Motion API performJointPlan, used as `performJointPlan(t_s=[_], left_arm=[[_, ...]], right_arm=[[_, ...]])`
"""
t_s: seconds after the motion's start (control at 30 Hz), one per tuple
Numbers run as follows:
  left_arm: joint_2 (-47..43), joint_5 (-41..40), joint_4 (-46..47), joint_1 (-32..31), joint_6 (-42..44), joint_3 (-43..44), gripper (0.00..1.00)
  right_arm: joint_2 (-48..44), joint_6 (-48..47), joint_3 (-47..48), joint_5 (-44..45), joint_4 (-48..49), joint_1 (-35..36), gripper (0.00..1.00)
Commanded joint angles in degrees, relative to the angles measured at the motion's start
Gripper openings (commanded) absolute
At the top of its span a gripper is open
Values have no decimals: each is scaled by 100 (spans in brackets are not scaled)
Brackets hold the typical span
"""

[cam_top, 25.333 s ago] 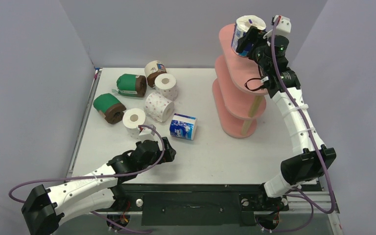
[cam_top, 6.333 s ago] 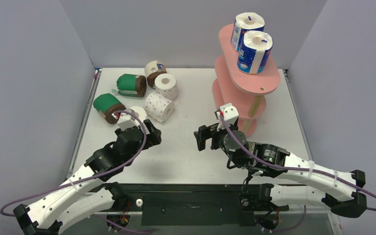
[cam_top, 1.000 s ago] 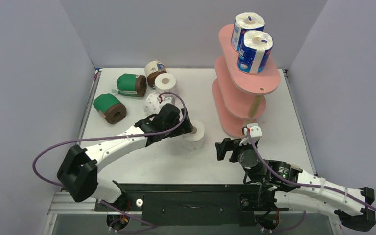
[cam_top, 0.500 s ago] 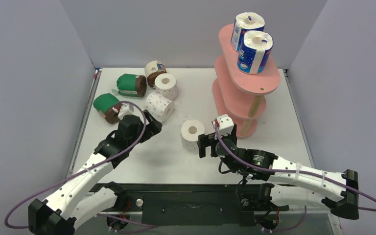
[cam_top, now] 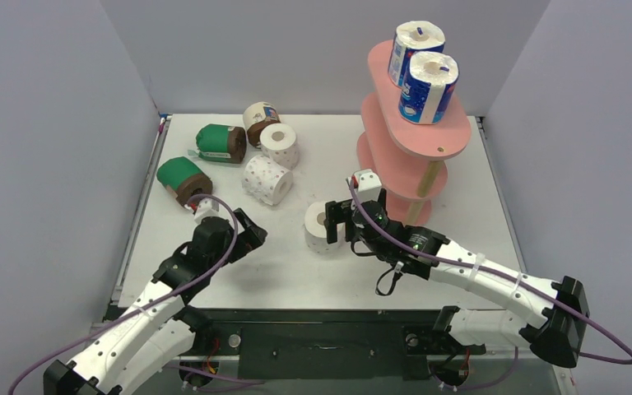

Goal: Place and organize the paper towels onto the shelf
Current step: Pick up the paper towel from the center of the board.

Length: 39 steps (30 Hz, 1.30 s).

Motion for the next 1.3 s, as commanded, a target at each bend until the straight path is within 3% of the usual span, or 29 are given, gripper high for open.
performJointPlan(t_s=[0.0, 0.47, 0.83, 0.93, 1.27], left_arm=[[-68, 334, 252, 34, -183, -268, 97], [-157, 504, 539, 33, -302, -784, 97], [-225, 725, 734, 37, -514, -1213, 97], [-264, 701, 719, 41, -536, -1269, 96], [-435, 633, 644, 42, -491, -1352, 97]], right_arm=[[199, -228, 384, -100, 198, -15, 92], [1149, -570, 955, -88, 31, 218, 83], [2169, -748, 1720, -258, -98, 270, 70], [2430, -754, 1873, -293, -148, 276, 63], [2872, -672, 1924, -206, -307, 283, 59]])
